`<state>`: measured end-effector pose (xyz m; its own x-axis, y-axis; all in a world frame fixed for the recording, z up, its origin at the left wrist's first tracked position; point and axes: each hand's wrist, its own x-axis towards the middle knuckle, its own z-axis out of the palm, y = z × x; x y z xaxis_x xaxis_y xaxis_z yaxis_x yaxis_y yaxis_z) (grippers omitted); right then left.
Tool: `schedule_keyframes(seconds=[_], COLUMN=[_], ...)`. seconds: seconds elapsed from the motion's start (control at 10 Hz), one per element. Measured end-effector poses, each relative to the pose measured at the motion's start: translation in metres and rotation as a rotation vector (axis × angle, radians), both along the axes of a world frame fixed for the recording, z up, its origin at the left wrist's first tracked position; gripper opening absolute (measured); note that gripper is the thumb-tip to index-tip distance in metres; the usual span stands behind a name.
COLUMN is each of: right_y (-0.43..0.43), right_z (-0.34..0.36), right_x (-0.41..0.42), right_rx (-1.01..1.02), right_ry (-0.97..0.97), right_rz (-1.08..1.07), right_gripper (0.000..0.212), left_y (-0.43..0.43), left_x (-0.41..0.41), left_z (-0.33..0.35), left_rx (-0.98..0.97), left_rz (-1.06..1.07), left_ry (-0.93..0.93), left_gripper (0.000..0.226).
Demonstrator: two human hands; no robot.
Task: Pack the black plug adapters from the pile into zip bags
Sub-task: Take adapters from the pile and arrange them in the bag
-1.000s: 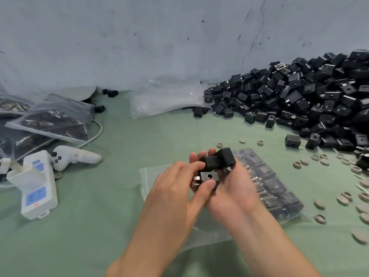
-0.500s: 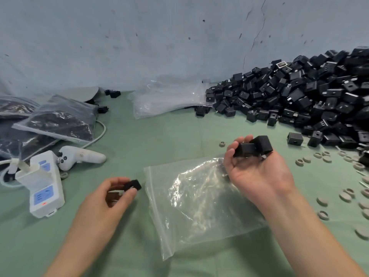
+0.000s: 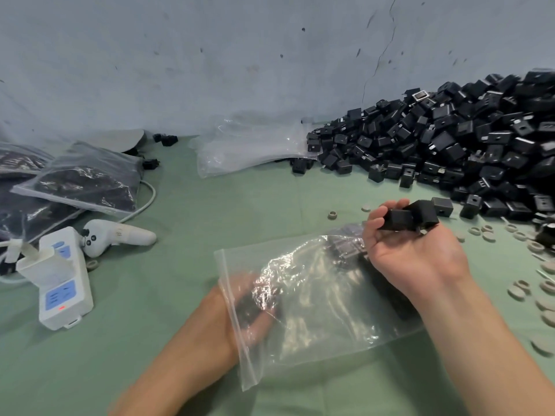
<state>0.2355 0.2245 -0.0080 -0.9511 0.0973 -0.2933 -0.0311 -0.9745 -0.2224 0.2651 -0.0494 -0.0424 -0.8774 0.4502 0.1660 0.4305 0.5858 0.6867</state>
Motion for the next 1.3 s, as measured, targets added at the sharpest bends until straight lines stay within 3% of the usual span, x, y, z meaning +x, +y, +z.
schedule_keyframes(seconds=[0.1,0.2,0.4,0.5,0.6,0.7,0.8,1.0,1.1,1.3], right_y=[0.007,0.012,0.019,0.022,0.026,0.031,0.037,0.042,0.044,0.046], right_z=[0.000,0.001,0.000,0.001,0.000,-0.004,-0.006,-0.003,-0.004,-0.004], right_x=[-0.001,0.000,0.001,0.001,0.000,0.002,0.002,0.009,0.010,0.009], right_rx=[-0.003,-0.001,-0.036,-0.029,-0.030,-0.030,-0.056,-0.086,-0.092,-0.093], right_ry=[-0.005,0.012,0.024,-0.029,-0.008,-0.010,-0.026,-0.025,-0.029,-0.039], right_rz=[-0.023,-0.040,-0.064,-0.059,-0.071,-0.040,-0.060,-0.059,-0.061,-0.072], right_gripper=[0.020,0.009,0.015,0.010,0.006,0.008,0.020,0.025,0.025,0.025], left_y=[0.000,0.017,0.053,0.058,0.061,0.077,0.102,0.114,0.118,0.123], left_x=[-0.004,-0.018,-0.034,-0.042,-0.043,-0.038,-0.027,-0.031,-0.034,-0.038], left_z=[0.005,0.008,-0.005,-0.013,-0.016,-0.014,-0.009,-0.008,-0.015,-0.019], left_rx=[-0.066,-0.035,0.232,0.105,0.359,0.391,0.554,0.516,0.514,0.455], left_rz=[-0.044,-0.119,-0.139,-0.114,-0.227,-0.204,-0.177,-0.224,-0.284,-0.226], left_ry=[0.002,-0.079,-0.266,-0.289,-0.457,-0.375,-0.372,-0.449,-0.465,-0.355], left_gripper=[0.039,0.015,0.019,0.038,0.040,0.045,0.034,0.018,0.025,0.019])
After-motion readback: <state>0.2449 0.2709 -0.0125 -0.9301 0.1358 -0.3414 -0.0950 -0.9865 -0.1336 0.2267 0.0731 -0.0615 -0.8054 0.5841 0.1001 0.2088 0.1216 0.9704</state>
